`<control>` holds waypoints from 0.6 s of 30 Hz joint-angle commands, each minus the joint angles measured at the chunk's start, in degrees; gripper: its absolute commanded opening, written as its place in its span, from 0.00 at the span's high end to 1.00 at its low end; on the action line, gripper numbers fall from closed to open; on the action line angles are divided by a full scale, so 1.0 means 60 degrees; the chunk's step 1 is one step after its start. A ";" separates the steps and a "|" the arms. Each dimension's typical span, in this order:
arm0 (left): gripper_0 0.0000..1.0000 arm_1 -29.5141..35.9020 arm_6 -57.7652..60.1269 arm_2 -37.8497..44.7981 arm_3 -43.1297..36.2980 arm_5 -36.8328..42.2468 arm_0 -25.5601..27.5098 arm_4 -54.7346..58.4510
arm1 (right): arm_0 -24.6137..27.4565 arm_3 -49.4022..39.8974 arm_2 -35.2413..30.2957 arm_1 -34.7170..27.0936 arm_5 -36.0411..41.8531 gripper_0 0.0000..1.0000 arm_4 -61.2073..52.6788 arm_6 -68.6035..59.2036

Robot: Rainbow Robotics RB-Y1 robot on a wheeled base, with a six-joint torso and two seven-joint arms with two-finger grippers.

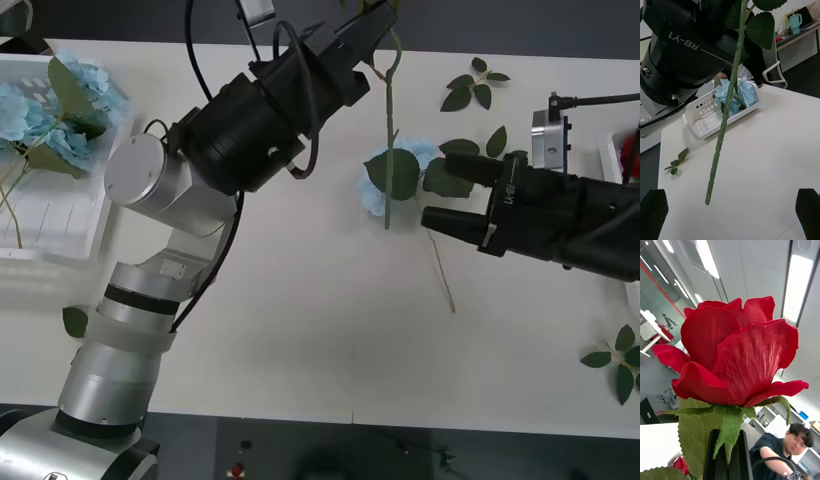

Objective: Put the red flowers into the right box and the blue flowers into the left box

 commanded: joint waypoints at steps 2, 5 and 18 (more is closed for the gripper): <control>1.00 -0.0027 -0.0182 -0.0342 -0.0353 0.0021 -0.0375 -0.0020 | -0.0529 -0.0078 0.0093 0.0502 -0.0236 0.00 -0.0067 -0.0440; 1.00 -0.0027 -0.0182 -0.0430 -0.0353 0.0021 -0.0346 -0.0020 | -0.0837 0.0214 0.0137 0.0825 -0.0222 0.00 -0.0053 -0.0601; 1.00 -0.0042 0.0038 -0.0752 -0.0280 0.0021 -0.0346 -0.0020 | -0.1789 0.1167 0.0503 0.1454 -0.0163 0.00 0.0416 -0.0791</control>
